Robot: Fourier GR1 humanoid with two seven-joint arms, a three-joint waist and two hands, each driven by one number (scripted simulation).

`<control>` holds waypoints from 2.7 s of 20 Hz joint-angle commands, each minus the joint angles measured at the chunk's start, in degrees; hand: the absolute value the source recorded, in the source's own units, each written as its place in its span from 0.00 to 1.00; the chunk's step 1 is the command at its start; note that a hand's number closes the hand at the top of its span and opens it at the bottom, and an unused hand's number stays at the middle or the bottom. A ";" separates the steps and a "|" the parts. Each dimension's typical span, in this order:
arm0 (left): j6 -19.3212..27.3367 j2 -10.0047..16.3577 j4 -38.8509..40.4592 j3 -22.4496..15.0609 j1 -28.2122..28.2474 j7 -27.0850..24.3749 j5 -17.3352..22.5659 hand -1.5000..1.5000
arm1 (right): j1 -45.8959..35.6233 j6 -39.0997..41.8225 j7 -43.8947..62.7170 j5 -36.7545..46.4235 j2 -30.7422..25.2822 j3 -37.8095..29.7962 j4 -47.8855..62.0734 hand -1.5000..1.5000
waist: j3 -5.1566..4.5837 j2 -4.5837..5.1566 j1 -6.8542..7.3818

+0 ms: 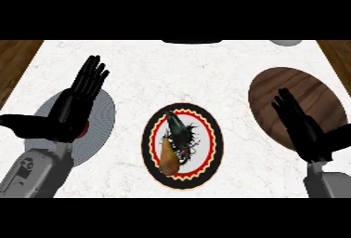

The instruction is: Pick the eggplant from the plate and place it in the bowl

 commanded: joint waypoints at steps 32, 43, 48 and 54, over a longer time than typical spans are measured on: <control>14.43 4.46 -0.29 -2.34 -3.01 14.81 -17.64 0.50 | -51.03 39.53 -26.54 29.19 -0.01 26.10 39.31 0.00 | 0.27 2.50 5.21; 13.40 5.79 -3.36 0.17 0.08 15.56 -17.83 0.50 | -56.08 40.67 -32.43 36.86 6.62 36.32 45.89 0.00 | 0.15 1.71 3.05; 13.60 5.20 -4.75 -0.15 4.08 13.98 -18.90 0.50 | -56.14 36.17 -33.63 42.89 9.01 41.87 51.71 0.00 | 0.13 1.74 2.97; 13.66 3.57 -3.42 0.58 1.56 15.00 -20.36 0.50 | -57.26 31.70 -37.02 45.63 13.50 42.67 59.77 0.00 | 0.14 1.84 2.54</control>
